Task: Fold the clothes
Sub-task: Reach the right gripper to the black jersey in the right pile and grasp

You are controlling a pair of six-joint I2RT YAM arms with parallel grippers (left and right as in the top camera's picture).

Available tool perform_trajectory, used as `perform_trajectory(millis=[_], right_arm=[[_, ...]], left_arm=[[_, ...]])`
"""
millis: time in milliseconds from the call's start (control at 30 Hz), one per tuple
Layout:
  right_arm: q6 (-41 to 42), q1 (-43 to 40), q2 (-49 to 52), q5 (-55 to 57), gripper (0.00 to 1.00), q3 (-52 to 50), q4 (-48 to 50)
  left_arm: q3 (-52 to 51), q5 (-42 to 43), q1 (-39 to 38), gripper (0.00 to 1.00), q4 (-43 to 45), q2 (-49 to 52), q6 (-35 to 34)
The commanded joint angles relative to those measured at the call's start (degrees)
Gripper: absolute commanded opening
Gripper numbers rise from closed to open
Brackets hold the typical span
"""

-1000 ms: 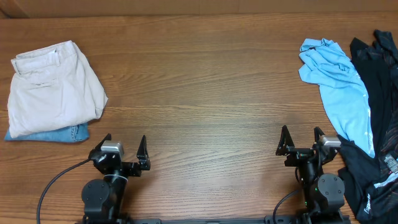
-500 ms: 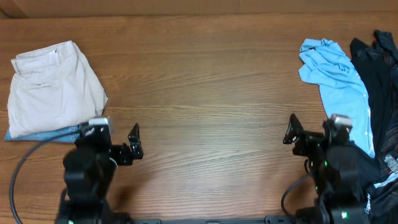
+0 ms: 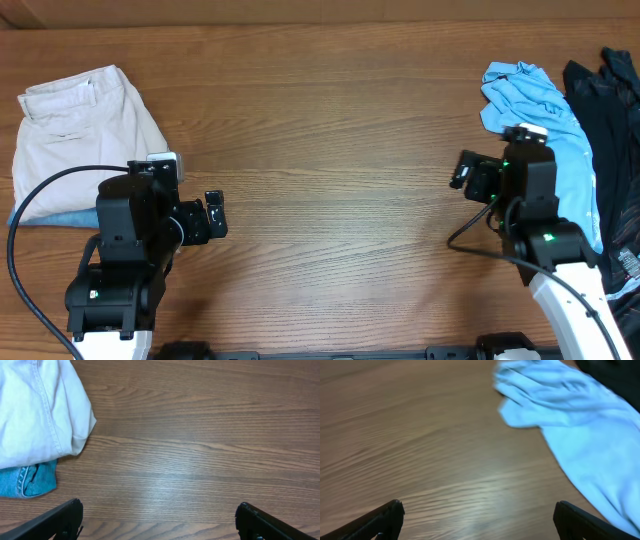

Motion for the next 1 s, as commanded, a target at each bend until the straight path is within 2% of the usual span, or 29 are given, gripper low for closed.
perform_trajectory(millis=[0, 100, 167, 300, 500, 733, 833, 933, 967], right_arm=[[11.67, -8.02, 0.15, 3.98, 1.0, 1.75, -3.89], [17.59, -15.58, 0.39, 3.96, 0.98, 1.42, -8.61], [17.68, -19.69, 1.27, 3.76, 0.95, 0.85, -9.29], [17.44, -24.26, 5.77, 3.82, 0.94, -0.26, -9.29], [17.49, -27.5, 17.97, 5.11, 0.94, -0.61, -5.79], [17.7, -29.16, 29.03, 5.92, 0.82, -0.61, -1.38], [17.68, -29.16, 32.44, 5.95, 0.63, -0.61, -0.76], [17.68, -29.16, 32.92, 5.92, 0.17, -0.61, -0.74], [17.7, -29.16, 32.74, 5.9, 0.09, -0.59, -0.72]], left_arm=[[1.62, 0.07, 0.24, 1.0, -0.07, 0.0, -0.63], [1.62, 0.09, 0.24, 1.0, -0.07, 0.0, -0.63], [1.62, 0.09, 0.24, 1.0, -0.04, 0.0, -0.66], [1.62, 0.09, 0.24, 1.0, 0.13, 0.07, -0.7], [1.62, 0.09, 0.24, 1.0, 0.07, 0.07, -0.83], [1.62, 0.09, 0.24, 1.0, 0.07, 0.07, -0.83], [1.62, 0.09, 0.24, 1.0, 0.11, 0.07, -0.83], [1.62, 0.07, 0.24, 1.0, 0.11, 0.07, -0.83], [1.62, 0.07, 0.24, 1.0, 0.09, 0.07, -0.83]])
